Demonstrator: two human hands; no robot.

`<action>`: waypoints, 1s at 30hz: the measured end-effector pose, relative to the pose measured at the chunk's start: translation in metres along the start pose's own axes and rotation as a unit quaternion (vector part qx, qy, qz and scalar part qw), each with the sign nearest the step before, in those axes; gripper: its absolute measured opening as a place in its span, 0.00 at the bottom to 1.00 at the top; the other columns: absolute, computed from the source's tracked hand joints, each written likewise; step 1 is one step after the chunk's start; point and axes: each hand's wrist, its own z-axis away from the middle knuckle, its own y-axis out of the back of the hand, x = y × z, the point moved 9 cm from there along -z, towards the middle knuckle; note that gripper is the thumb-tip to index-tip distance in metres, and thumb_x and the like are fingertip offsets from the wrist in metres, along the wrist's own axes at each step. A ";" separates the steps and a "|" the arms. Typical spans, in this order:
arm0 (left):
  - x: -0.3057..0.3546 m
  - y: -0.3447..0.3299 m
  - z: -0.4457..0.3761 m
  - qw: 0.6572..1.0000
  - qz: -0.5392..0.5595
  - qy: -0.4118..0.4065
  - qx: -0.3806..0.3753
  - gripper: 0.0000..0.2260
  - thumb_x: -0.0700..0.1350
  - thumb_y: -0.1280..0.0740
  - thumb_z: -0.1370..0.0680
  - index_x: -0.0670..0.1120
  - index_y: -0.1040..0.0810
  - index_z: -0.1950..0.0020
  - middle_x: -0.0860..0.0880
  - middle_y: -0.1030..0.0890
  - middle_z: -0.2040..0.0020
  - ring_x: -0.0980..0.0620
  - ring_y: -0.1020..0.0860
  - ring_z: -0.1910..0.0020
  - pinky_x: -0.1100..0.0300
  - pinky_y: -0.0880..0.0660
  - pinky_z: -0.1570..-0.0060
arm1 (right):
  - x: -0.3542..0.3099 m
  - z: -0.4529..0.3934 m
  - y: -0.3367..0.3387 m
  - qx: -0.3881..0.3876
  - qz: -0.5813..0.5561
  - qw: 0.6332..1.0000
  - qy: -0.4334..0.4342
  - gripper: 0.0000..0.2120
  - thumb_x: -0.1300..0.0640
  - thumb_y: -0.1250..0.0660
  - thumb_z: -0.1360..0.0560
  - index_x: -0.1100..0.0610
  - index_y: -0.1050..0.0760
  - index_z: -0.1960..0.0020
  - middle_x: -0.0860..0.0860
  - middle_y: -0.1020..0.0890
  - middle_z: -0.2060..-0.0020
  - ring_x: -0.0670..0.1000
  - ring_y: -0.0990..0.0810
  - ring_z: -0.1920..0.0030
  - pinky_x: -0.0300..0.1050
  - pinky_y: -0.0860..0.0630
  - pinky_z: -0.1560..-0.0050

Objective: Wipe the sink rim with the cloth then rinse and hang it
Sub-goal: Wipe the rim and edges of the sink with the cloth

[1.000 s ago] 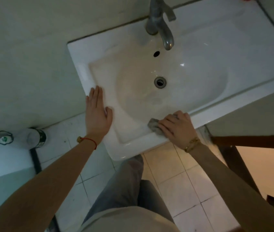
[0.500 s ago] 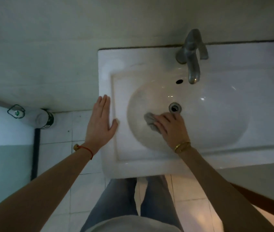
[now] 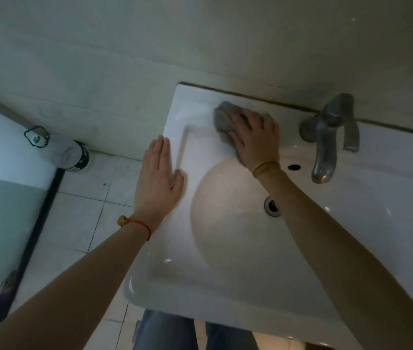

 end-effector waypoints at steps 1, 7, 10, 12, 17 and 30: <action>0.001 0.000 0.000 1.000 0.002 -0.001 0.003 0.30 0.44 0.40 0.19 0.36 0.47 0.21 0.39 0.44 0.20 0.45 0.47 0.20 0.53 0.51 0.21 | 0.018 0.008 0.002 -0.001 0.004 0.999 -0.046 0.20 0.45 0.45 0.21 0.50 0.29 0.32 0.56 0.23 0.39 0.64 0.26 0.46 0.55 0.31 0.43; 0.000 -0.001 -0.002 1.000 0.002 0.014 0.005 0.30 0.44 0.40 0.19 0.37 0.46 0.21 0.40 0.43 0.20 0.47 0.47 0.20 0.56 0.52 0.21 | -0.061 -0.035 -0.010 -0.031 -0.012 0.999 0.025 0.21 0.43 0.49 0.20 0.45 0.35 0.29 0.52 0.25 0.36 0.61 0.27 0.46 0.54 0.34 0.45; -0.001 0.000 -0.002 1.000 0.004 0.017 0.008 0.30 0.45 0.39 0.19 0.37 0.45 0.21 0.40 0.42 0.21 0.47 0.47 0.21 0.58 0.54 0.21 | -0.093 -0.049 -0.013 -0.033 -0.018 0.994 0.107 0.21 0.43 0.48 0.21 0.45 0.32 0.30 0.50 0.23 0.39 0.61 0.25 0.48 0.53 0.32 0.45; -0.002 0.001 -0.002 1.000 0.011 0.018 0.011 0.30 0.45 0.38 0.19 0.37 0.44 0.21 0.40 0.41 0.21 0.47 0.46 0.21 0.56 0.52 0.21 | -0.067 -0.040 -0.011 -0.002 0.002 0.993 0.116 0.20 0.43 0.45 0.21 0.47 0.29 0.32 0.51 0.21 0.41 0.61 0.24 0.49 0.53 0.30 0.44; 0.000 0.000 -0.003 1.000 0.016 0.015 -0.002 0.29 0.44 0.39 0.19 0.37 0.45 0.21 0.40 0.42 0.21 0.46 0.46 0.20 0.46 0.42 0.23 | 0.052 0.006 -0.001 0.008 0.033 0.996 -0.080 0.20 0.44 0.48 0.19 0.51 0.27 0.35 0.55 0.23 0.38 0.63 0.26 0.47 0.54 0.30 0.44; -0.001 -0.001 -0.002 1.000 0.021 0.012 -0.001 0.30 0.43 0.38 0.20 0.37 0.45 0.21 0.40 0.42 0.21 0.46 0.46 0.20 0.49 0.44 0.22 | 0.006 -0.021 -0.006 0.004 0.020 1.000 0.006 0.19 0.46 0.47 0.19 0.50 0.29 0.33 0.54 0.23 0.39 0.64 0.25 0.47 0.56 0.30 0.42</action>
